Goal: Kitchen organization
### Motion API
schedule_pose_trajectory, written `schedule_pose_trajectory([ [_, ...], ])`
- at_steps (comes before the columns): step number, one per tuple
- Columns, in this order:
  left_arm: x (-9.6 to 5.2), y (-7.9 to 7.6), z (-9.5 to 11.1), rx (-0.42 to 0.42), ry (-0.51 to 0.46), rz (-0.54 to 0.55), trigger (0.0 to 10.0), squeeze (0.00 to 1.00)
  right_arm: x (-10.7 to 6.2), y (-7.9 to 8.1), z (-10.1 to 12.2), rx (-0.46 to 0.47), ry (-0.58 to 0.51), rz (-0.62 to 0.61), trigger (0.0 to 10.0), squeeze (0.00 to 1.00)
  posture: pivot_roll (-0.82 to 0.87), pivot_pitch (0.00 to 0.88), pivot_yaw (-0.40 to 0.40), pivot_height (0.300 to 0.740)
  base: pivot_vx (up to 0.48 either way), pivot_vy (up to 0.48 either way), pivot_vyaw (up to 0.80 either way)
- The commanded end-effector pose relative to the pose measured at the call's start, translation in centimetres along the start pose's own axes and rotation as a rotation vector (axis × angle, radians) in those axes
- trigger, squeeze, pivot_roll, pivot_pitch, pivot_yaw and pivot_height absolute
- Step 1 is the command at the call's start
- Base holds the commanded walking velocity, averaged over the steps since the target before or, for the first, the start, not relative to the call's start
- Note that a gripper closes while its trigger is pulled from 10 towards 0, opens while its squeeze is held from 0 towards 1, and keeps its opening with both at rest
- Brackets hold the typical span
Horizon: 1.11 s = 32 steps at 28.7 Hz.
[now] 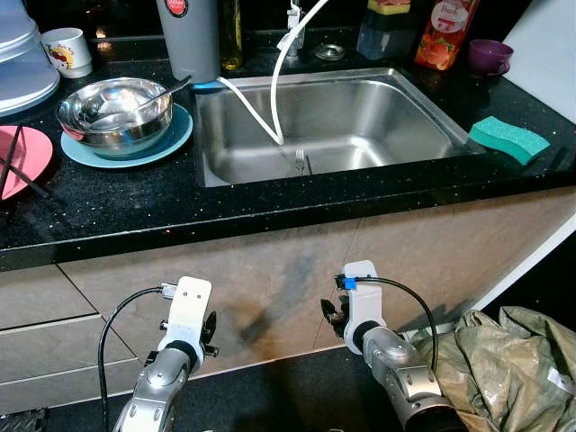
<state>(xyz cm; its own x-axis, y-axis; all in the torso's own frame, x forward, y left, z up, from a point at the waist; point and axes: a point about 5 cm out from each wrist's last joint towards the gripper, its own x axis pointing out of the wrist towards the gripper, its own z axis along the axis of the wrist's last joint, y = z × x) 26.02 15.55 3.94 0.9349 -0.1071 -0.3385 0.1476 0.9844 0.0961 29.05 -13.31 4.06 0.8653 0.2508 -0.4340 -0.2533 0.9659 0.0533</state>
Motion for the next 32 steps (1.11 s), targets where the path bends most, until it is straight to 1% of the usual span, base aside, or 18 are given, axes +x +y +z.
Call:
schedule_pose_trajectory([
  [1,-0.3,-0.1,-0.3,0.009,0.003,-0.013,10.0,0.0,-0.2,-0.1,-0.4,0.0,0.008,-0.009,10.0,0.0,0.01,0.124,-0.018,0.74,0.0,0.0,0.0],
  [4,-0.3,0.0,-0.3,0.013,0.0,-0.016,10.0,0.0,-0.2,-0.1,-0.4,0.002,0.007,-0.008,10.0,0.0,0.01,0.12,-0.023,0.74,0.0,0.0,0.0],
  [7,-0.2,0.0,-0.4,0.026,0.002,-0.045,10.0,0.0,-0.2,-0.1,-0.3,-0.006,0.012,-0.001,10.0,0.0,0.0,0.119,-0.037,0.74,0.0,0.0,0.0],
  [11,0.0,0.1,-0.3,-0.03,-0.003,-0.009,10.0,0.0,-0.4,-0.6,-0.1,-0.019,0.015,-0.004,10.0,0.0,-0.02,0.124,-0.048,0.74,0.0,0.0,0.0],
  [17,0.4,0.0,-0.1,-0.023,-0.009,-0.004,10.0,0.0,-0.8,-1.3,0.4,-0.03,0.009,-0.015,10.0,0.0,-0.05,0.138,-0.052,0.74,0.0,0.0,0.0],
  [20,0.8,0.2,0.2,0.0,-0.019,0.004,10.0,0.0,-0.8,-1.6,0.8,-0.032,0.002,-0.022,10.0,0.0,-0.05,0.135,-0.044,0.74,0.0,0.0,0.0],
  [25,1.5,0.8,0.4,-0.002,-0.01,0.015,10.0,0.0,-0.5,-1.5,1.2,-0.012,-0.021,-0.04,10.0,0.0,-0.04,0.121,-0.017,0.74,0.0,0.0,0.0],
  [29,1.7,0.8,0.5,-0.009,0.003,-0.022,10.0,0.0,-0.3,-1.1,1.3,0.003,-0.025,-0.038,10.0,0.0,0.0,0.119,0.001,0.74,0.0,0.0,0.0],
  [32,1.4,0.7,0.7,-0.01,-0.007,-0.046,10.0,0.0,-0.1,-1.0,1.2,0.012,-0.027,-0.041,10.0,0.0,0.01,0.118,0.0,0.74,0.0,0.0,0.0],
])
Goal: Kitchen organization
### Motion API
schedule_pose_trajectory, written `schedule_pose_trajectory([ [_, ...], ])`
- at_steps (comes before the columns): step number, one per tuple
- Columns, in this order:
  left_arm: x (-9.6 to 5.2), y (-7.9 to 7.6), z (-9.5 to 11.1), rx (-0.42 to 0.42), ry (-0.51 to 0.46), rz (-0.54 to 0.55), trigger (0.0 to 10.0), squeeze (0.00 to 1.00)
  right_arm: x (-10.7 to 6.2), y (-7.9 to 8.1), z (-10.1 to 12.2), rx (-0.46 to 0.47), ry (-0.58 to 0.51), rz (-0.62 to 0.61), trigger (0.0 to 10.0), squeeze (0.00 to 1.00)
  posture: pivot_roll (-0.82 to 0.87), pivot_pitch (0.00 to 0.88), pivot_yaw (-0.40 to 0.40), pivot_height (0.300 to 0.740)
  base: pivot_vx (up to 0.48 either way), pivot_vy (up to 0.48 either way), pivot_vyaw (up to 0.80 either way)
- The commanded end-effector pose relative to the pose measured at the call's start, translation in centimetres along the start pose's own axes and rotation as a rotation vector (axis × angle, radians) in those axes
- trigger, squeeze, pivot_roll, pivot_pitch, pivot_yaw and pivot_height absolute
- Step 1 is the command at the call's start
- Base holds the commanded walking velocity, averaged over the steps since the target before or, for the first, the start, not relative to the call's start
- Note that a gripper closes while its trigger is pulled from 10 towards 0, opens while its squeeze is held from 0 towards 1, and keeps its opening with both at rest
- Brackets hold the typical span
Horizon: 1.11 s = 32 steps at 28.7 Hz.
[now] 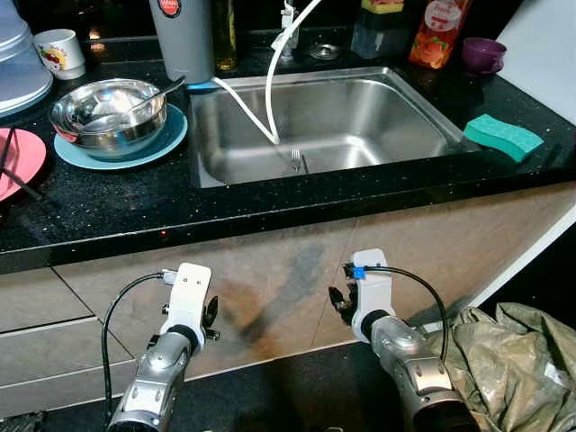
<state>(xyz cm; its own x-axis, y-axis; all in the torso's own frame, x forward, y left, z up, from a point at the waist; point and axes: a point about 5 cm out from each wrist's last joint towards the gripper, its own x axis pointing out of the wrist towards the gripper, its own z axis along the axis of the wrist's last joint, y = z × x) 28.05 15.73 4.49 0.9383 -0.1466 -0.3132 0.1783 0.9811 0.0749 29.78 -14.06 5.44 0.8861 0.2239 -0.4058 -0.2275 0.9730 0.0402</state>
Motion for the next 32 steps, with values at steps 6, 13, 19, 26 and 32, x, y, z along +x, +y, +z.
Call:
schedule_pose_trajectory([
  [6,-0.7,0.4,-0.1,-0.028,-0.002,0.016,10.0,0.0,0.4,0.6,-0.6,0.015,0.012,-0.001,10.0,0.0,0.02,0.11,-0.012,0.74,0.0,0.0,0.0],
  [13,-0.9,1.2,-0.1,0.0,-0.004,0.049,10.0,0.0,0.4,1.3,-0.5,0.002,0.011,0.028,10.0,0.0,0.01,0.108,-0.021,0.74,0.0,0.0,0.0],
  [19,-1.1,0.9,-0.2,-0.036,-0.005,0.075,10.0,0.0,0.4,0.7,-0.4,0.012,-0.002,0.011,10.0,0.0,0.01,0.115,-0.019,0.74,0.0,0.0,0.0],
  [26,-0.9,0.5,-0.1,-0.023,0.0,0.079,10.0,0.0,0.3,0.9,0.0,0.061,-0.036,0.014,10.0,0.0,0.01,0.117,-0.009,0.74,0.0,0.0,0.0],
  [32,-1.4,0.7,0.0,-0.035,-0.017,0.086,10.0,0.0,0.4,1.2,-0.2,0.069,-0.042,0.008,10.0,0.0,0.03,0.124,0.024,0.74,0.0,0.0,0.0],
])
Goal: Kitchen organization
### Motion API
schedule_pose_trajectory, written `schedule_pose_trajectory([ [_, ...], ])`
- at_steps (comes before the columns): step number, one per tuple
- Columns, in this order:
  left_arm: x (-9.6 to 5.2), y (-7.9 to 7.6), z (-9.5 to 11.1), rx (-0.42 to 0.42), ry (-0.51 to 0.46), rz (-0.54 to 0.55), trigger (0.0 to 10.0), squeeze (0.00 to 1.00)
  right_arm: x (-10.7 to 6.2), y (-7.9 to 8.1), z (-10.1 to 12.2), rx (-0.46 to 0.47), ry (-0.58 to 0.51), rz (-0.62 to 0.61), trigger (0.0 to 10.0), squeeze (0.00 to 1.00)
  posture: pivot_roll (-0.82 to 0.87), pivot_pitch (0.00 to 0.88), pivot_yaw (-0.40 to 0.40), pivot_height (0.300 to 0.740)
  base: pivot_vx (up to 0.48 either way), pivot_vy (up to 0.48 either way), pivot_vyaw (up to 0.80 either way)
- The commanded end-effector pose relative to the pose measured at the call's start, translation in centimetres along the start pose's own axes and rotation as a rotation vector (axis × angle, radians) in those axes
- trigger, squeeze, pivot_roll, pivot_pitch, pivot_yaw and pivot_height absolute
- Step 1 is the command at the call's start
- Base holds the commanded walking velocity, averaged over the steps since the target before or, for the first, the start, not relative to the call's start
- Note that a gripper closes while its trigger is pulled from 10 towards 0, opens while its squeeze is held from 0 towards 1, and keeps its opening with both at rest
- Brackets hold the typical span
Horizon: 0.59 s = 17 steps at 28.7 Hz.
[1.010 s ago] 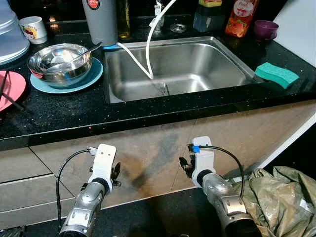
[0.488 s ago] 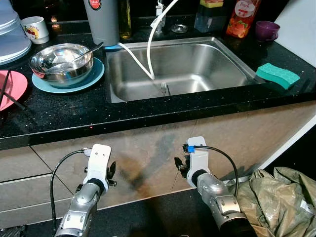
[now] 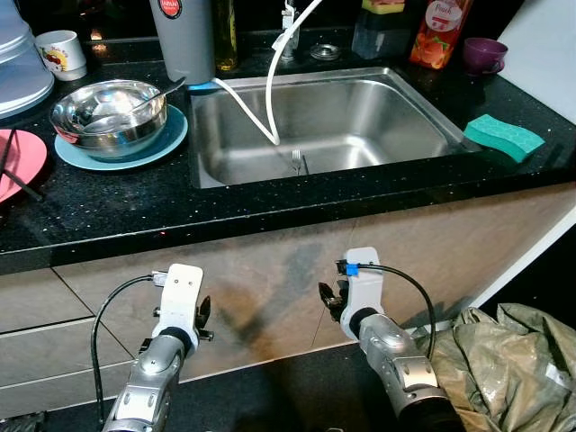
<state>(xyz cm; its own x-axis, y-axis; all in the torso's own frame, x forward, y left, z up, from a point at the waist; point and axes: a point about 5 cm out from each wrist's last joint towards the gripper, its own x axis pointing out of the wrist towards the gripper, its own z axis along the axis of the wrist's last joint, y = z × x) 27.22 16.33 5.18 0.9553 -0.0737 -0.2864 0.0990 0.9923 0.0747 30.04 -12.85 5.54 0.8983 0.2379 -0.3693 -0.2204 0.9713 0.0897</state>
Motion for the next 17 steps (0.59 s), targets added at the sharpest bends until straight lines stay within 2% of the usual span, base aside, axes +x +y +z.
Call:
schedule_pose_trajectory([
  [1,-0.31,0.25,-0.35,-0.01,0.006,0.01,10.0,0.0,-0.12,0.04,-0.43,0.021,-0.003,-0.006,10.0,0.0,0.03,0.124,0.024,0.74,0.0,0.0,0.0],
  [7,-0.38,0.59,-0.73,-0.036,0.031,0.022,10.0,0.0,-0.28,0.33,-0.49,-0.014,-0.006,0.016,10.0,0.0,0.02,0.133,0.002,0.74,0.0,0.0,0.0],
  [17,-0.53,0.63,-0.48,-0.048,0.025,0.032,10.0,0.0,-0.27,0.19,-0.37,0.008,-0.012,0.034,10.0,0.0,0.02,0.132,-0.006,0.74,0.0,0.0,0.0],
])
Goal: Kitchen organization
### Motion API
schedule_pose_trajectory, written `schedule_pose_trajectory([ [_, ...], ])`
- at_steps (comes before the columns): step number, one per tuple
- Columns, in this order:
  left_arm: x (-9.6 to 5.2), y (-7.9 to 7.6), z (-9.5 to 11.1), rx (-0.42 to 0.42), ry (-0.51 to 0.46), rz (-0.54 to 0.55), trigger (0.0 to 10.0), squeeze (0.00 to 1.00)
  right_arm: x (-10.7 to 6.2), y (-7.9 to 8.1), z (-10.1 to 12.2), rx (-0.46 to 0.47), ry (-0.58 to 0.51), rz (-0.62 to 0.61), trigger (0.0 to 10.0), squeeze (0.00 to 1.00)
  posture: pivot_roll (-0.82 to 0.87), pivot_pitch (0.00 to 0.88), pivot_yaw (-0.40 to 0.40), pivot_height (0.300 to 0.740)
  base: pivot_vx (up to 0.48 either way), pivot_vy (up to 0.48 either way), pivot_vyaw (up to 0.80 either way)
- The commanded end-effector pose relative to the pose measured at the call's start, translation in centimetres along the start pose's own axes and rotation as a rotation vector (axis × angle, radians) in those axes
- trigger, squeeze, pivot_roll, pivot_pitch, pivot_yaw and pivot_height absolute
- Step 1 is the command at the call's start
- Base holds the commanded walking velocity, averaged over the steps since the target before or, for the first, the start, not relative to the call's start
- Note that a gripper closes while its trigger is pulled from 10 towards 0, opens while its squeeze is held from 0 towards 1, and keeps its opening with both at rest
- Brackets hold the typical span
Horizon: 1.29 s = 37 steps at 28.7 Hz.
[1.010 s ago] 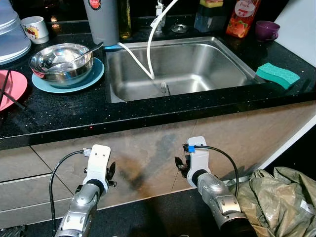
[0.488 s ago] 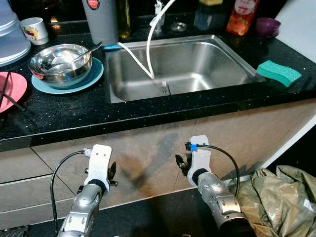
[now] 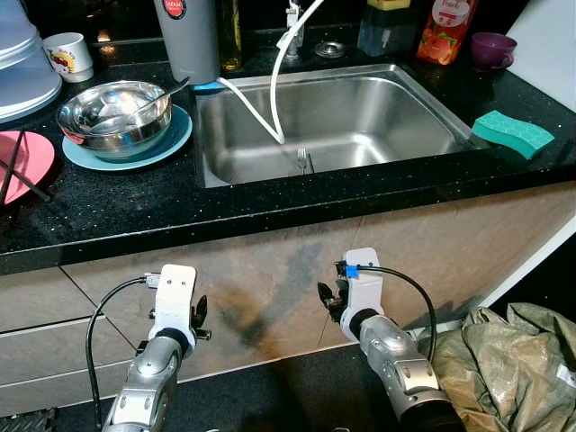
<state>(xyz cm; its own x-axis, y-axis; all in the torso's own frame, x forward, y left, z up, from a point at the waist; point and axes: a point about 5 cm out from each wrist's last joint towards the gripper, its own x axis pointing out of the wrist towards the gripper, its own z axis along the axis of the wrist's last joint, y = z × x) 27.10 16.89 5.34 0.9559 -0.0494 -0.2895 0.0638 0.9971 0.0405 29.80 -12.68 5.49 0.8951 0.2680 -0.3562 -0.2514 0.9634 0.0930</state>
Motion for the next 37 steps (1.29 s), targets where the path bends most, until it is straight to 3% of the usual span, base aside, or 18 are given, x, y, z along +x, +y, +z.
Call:
schedule_pose_trajectory([
  [1,-0.37,0.05,-0.56,-0.009,0.019,0.005,10.0,0.0,-0.12,-0.01,-0.21,0.021,0.001,0.004,10.0,0.0,0.02,0.132,-0.005,0.74,0.0,0.0,0.0],
  [13,-0.51,-0.03,-0.53,-0.017,0.016,0.003,10.0,0.0,-0.22,-0.06,-0.72,0.008,0.032,0.007,10.0,0.0,0.02,0.126,-0.013,0.74,0.0,0.0,0.0],
  [37,-0.61,-0.37,-0.41,-0.027,0.015,-0.003,10.0,0.0,-0.2,-0.15,-0.53,0.004,0.037,0.015,10.0,0.0,0.02,0.132,-0.021,0.74,-0.256,0.0,0.0],
])
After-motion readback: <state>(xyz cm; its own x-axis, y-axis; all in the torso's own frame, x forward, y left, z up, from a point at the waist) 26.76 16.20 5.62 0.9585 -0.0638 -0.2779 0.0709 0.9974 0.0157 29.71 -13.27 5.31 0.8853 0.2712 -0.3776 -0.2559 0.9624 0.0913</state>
